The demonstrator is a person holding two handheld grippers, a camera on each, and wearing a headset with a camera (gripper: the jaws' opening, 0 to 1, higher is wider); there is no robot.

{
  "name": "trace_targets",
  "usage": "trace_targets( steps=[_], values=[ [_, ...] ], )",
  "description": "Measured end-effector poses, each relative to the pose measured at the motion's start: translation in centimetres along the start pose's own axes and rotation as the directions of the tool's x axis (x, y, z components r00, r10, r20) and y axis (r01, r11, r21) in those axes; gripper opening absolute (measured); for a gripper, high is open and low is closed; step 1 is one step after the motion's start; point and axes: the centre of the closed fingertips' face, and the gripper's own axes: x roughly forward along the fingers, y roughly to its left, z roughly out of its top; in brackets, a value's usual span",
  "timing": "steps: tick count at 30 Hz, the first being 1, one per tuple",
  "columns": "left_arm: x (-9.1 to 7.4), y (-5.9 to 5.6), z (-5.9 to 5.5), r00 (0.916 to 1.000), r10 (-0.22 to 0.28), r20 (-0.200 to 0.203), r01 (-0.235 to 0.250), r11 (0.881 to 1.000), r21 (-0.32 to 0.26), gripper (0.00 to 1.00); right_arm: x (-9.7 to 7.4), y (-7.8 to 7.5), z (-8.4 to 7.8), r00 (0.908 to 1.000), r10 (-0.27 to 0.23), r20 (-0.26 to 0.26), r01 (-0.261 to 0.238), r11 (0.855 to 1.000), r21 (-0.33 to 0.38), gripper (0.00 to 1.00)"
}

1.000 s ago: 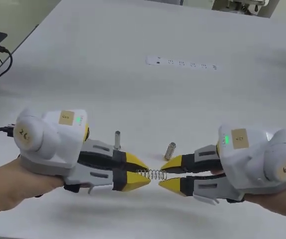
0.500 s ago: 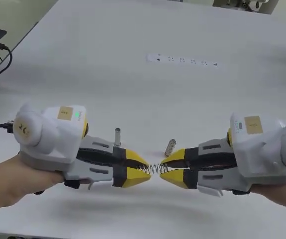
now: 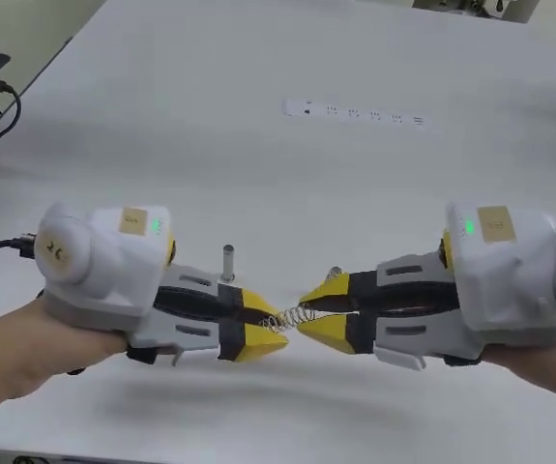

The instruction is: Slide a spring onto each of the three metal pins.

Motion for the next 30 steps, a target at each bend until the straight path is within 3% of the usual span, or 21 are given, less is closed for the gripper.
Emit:
trace_targets(
  steps=[15, 30],
  values=[
    [0.6, -0.5, -0.2, 0.9998, -0.006, -0.018, 0.007, 1.000, 0.019, 0.02, 1.6, 0.5, 1.0, 0.9995, 0.007, 0.031, -0.007, 1.000, 0.010, 0.07],
    [0.5, -0.3, 0.3, 1.0000, -0.002, -0.005, 0.002, 1.000, 0.025, 0.02, 1.4, 0.3, 2.0, 0.9975, -0.012, 0.070, 0.013, 1.000, -0.004, 0.07]
  ],
)
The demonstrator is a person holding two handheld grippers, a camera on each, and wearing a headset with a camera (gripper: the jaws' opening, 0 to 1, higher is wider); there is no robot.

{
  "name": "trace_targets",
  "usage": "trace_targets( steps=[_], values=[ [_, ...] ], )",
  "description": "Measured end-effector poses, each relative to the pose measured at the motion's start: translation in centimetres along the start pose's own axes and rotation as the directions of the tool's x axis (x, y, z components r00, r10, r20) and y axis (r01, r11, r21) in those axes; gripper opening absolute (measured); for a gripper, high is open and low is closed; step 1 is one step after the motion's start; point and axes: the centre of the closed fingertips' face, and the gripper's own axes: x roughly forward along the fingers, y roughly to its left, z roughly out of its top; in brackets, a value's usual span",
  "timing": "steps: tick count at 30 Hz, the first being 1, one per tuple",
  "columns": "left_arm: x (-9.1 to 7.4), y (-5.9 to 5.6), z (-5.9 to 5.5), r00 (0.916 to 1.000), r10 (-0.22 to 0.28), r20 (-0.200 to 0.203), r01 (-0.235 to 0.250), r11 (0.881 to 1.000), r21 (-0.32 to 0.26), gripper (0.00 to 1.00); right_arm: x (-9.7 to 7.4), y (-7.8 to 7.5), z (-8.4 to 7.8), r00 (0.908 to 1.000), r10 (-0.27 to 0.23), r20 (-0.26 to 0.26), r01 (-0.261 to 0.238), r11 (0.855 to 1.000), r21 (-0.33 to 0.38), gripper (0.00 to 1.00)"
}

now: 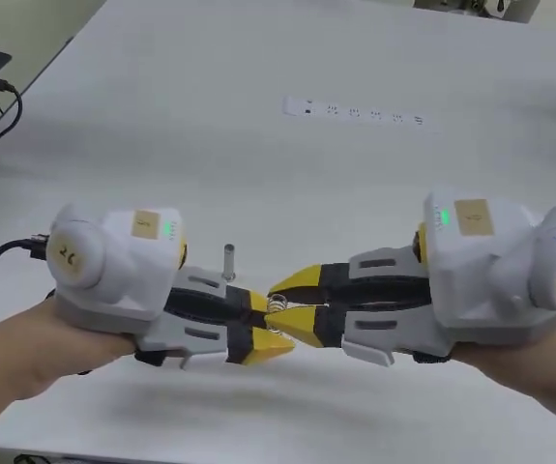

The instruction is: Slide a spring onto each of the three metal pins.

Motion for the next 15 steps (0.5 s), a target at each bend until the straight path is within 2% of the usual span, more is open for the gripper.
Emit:
trace_targets(
  steps=[15],
  values=[
    [-0.47, 0.18, 0.15, 0.9999, 0.010, 0.008, -0.010, 1.000, -0.011, 0.02, -0.01, 0.02, 0.58, 1.0000, 0.000, 0.008, 0.000, 1.000, -0.029, 0.07]
  ],
)
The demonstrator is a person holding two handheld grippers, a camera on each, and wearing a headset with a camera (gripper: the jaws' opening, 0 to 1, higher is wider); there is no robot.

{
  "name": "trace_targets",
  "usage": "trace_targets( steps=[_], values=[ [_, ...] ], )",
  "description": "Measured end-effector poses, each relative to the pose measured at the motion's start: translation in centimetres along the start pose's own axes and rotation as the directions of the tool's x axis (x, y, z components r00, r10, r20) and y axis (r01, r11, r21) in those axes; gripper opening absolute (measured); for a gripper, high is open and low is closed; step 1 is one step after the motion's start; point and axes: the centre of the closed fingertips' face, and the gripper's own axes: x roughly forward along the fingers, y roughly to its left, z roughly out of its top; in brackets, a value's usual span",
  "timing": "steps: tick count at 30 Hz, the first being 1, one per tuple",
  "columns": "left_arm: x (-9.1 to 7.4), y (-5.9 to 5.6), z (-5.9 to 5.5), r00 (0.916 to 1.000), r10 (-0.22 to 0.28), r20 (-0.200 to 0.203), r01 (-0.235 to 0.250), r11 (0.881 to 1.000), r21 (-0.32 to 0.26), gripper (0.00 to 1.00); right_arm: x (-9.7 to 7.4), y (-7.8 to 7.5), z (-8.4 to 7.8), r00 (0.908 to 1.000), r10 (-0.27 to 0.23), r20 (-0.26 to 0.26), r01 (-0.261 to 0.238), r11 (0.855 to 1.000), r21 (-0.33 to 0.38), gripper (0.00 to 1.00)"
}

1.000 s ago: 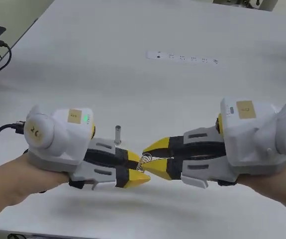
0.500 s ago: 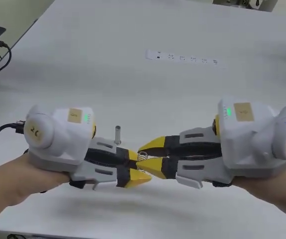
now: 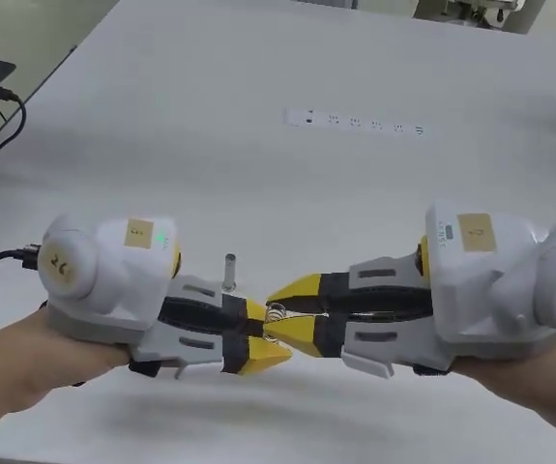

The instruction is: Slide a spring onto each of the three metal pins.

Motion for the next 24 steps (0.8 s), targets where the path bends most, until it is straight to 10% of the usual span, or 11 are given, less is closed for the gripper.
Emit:
trace_targets(
  steps=[24],
  values=[
    [-0.46, 0.43, 0.24, 0.9991, 0.042, -0.001, -0.042, 0.999, -0.035, 0.11, 0.10, -0.25, 0.64, 0.9997, -0.023, -0.001, 0.023, 1.000, -0.015, 0.07]
  ],
)
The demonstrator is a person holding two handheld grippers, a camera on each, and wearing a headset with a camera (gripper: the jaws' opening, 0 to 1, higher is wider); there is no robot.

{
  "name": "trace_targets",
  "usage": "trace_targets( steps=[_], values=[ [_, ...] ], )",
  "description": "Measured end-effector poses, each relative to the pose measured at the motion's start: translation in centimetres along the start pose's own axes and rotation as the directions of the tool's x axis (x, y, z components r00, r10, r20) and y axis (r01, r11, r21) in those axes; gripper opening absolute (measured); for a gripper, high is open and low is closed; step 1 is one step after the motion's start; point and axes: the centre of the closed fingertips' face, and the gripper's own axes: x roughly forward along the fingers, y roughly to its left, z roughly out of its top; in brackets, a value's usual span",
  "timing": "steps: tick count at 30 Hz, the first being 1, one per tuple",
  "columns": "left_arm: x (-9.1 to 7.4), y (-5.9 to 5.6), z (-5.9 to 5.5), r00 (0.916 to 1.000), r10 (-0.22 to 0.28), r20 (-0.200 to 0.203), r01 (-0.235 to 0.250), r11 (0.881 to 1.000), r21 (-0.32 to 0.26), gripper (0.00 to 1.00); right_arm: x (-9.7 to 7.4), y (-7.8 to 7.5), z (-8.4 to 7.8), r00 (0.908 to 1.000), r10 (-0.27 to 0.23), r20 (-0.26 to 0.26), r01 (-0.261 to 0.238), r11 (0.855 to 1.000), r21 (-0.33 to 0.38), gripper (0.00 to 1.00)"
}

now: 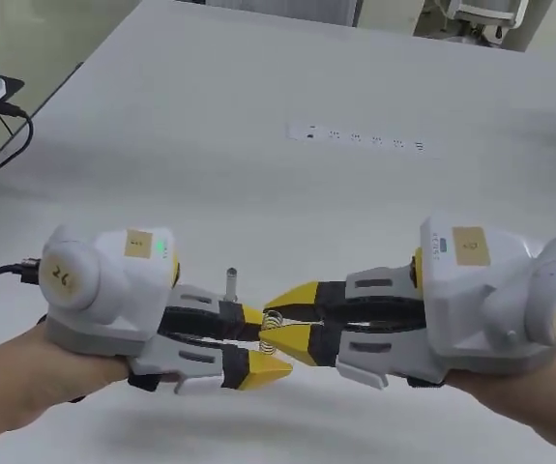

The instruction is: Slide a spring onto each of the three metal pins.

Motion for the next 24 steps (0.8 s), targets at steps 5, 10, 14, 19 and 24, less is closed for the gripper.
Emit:
trace_targets(
  steps=[5, 10, 14, 19, 24],
  values=[
    [-0.4, 0.5, -0.3, 0.9996, 0.027, -0.008, -0.027, 1.000, -0.012, 0.19, -0.1, -0.3, 0.1, 0.9999, -0.012, 0.001, 0.012, 1.000, -0.003, 0.07],
    [-1.0, 1.0, -0.7, 0.9985, 0.053, -0.012, -0.053, 0.999, -0.011, 0.26, -0.1, -0.5, 0.0, 0.9998, -0.021, -0.004, 0.021, 1.000, -0.008, 0.07],
    [-1.6, 1.7, -0.8, 0.9959, 0.091, -0.002, -0.091, 0.996, -0.016, 0.36, -0.1, -0.6, -0.1, 0.9997, -0.025, -0.006, 0.025, 1.000, -0.006, 0.07],
    [-2.2, 2.4, -1.3, 0.9916, 0.129, -0.005, -0.130, 0.991, -0.020, 0.47, -0.2, -0.8, -0.3, 0.9994, -0.034, -0.011, 0.034, 0.999, -0.008, 0.07],
    [-3.0, 3.1, -1.6, 0.9864, 0.164, 0.000, -0.164, 0.986, -0.028, 0.54, -0.4, -1.2, -0.4, 0.9987, -0.049, -0.015, 0.048, 0.999, -0.006, 0.07]
  ],
)
